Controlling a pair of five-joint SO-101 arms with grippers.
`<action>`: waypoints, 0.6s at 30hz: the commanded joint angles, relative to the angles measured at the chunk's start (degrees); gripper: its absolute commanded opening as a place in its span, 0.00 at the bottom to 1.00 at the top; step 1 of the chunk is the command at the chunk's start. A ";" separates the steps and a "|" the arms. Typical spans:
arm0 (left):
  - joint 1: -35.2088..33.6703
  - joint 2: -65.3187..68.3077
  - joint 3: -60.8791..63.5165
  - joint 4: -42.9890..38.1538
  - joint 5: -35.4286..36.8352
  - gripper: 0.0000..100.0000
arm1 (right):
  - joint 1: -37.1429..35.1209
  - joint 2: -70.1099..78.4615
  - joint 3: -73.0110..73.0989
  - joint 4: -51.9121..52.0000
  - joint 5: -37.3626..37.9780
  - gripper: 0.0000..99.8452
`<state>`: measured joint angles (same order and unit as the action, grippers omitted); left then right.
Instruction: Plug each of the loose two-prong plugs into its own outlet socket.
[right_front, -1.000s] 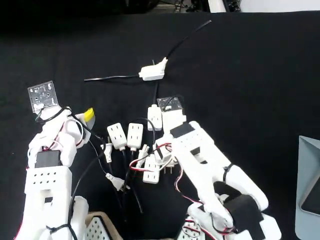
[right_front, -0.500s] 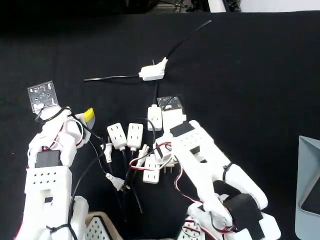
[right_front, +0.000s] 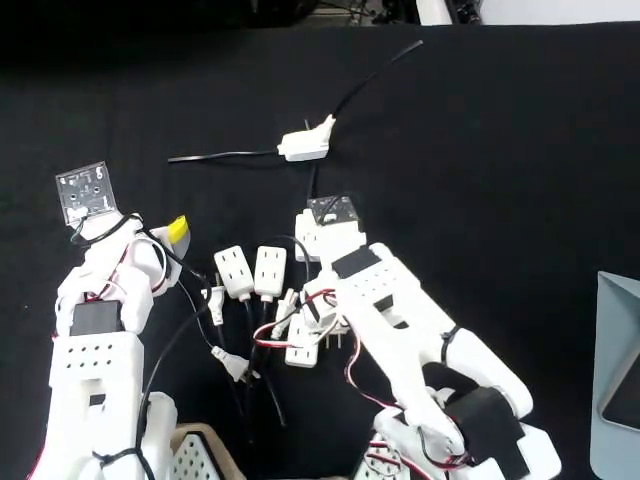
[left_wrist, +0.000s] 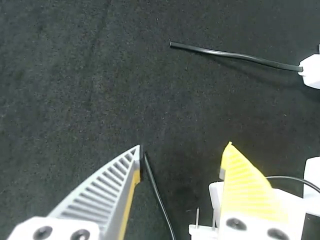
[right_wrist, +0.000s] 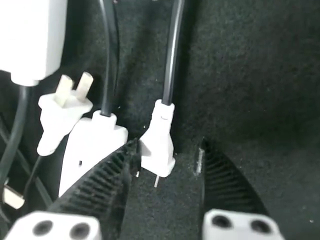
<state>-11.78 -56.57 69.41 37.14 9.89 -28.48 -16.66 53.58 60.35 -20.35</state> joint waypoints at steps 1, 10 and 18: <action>-0.57 -1.14 -0.57 -1.23 0.18 0.26 | -1.05 0.31 -2.68 0.53 -0.79 0.18; -0.57 -1.14 -0.57 -1.23 0.18 0.26 | -1.14 0.31 -2.95 0.18 -0.44 0.08; -0.57 -1.14 -0.57 -1.23 0.18 0.26 | -4.75 0.31 -2.86 0.35 -0.53 0.08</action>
<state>-11.78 -56.57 69.41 37.14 9.89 -29.27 -16.66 53.14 60.53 -20.44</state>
